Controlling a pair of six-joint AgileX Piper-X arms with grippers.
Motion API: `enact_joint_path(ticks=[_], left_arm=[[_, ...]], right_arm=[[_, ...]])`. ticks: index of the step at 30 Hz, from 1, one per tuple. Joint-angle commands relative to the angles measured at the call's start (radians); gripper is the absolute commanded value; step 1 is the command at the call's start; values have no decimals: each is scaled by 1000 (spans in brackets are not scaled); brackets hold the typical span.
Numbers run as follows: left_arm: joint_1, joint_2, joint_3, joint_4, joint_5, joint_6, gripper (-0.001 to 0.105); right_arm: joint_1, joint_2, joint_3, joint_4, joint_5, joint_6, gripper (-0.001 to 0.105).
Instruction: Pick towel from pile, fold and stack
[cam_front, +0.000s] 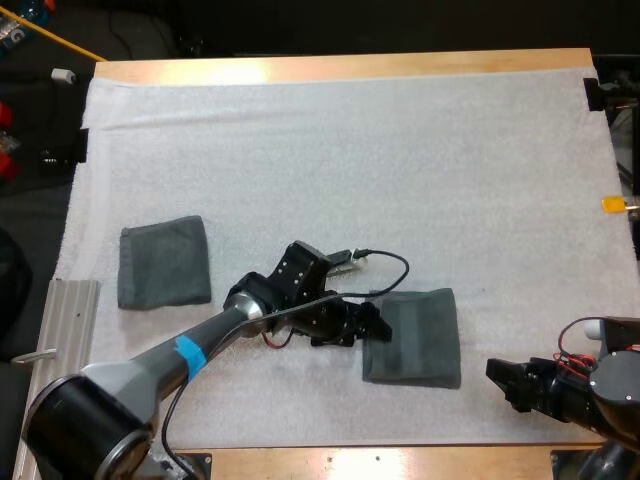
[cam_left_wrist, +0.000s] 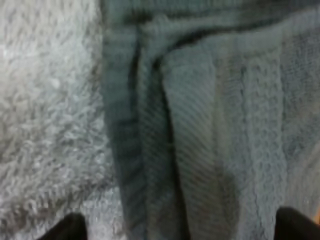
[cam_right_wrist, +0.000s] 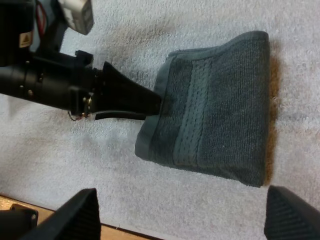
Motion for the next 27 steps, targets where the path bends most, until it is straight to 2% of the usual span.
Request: enact_joint_path(ticks=[1, 6, 10, 15, 19, 22, 25, 26, 27], left_arm=[[-5, 4, -1, -15, 14, -18, 72], [-20, 39, -1, -23, 28, -63, 71], [-71, 51, -8, -27, 15, -84, 71], [-143, 82, -54, -29, -8, -111, 71], [-148, 87, -70, -28, -9, -111, 67], [-148, 87, -70, -28, -9, -107, 44], [-148, 87, -70, -28, -9, -97, 11], [-148, 87, -70, -28, -9, -84, 3], [-148, 85, -70, -28, -8, -71, 0]], right_arm=[[2, -4, -6, 2, 5, -10, 66], [2, -4, -6, 2, 5, -15, 66], [2, -4, -6, 2, 5, -15, 66], [2, -4, -6, 2, 5, -15, 66], [2, -4, -6, 4, 3, -15, 66], [2, -4, -6, 4, 3, -15, 66], [2, -4, -6, 4, 3, -15, 66], [2, -4, -6, 4, 3, -15, 66], [2, -4, -6, 4, 3, -15, 66]])
